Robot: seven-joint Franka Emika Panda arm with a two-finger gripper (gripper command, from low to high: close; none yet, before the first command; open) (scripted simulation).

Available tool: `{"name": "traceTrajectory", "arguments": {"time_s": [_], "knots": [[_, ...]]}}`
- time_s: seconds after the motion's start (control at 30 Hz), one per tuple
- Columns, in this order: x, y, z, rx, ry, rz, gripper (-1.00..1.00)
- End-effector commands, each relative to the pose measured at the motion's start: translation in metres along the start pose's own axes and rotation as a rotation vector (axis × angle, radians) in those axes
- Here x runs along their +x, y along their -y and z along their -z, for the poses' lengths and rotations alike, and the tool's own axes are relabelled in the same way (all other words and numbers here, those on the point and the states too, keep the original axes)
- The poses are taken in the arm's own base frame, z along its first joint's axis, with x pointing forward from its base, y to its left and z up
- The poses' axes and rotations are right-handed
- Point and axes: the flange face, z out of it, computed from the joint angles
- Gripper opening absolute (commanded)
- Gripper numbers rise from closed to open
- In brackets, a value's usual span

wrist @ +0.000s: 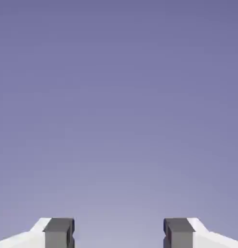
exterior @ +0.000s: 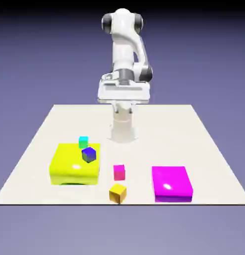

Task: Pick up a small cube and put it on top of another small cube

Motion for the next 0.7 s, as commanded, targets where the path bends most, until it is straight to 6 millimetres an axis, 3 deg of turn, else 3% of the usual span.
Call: {"name": "traceTrajectory", "arguments": {"time_s": [0.0, 0.33, 0.67], "knots": [[0.0, 0.003, -0.01, -0.023, 0.032, 0.034, 0.0], [-0.01, 0.019, -0.121, -0.256, 0.355, 0.387, 0.0], [-0.044, 0.006, -0.232, -0.499, 0.682, 0.749, 0.0]]}}
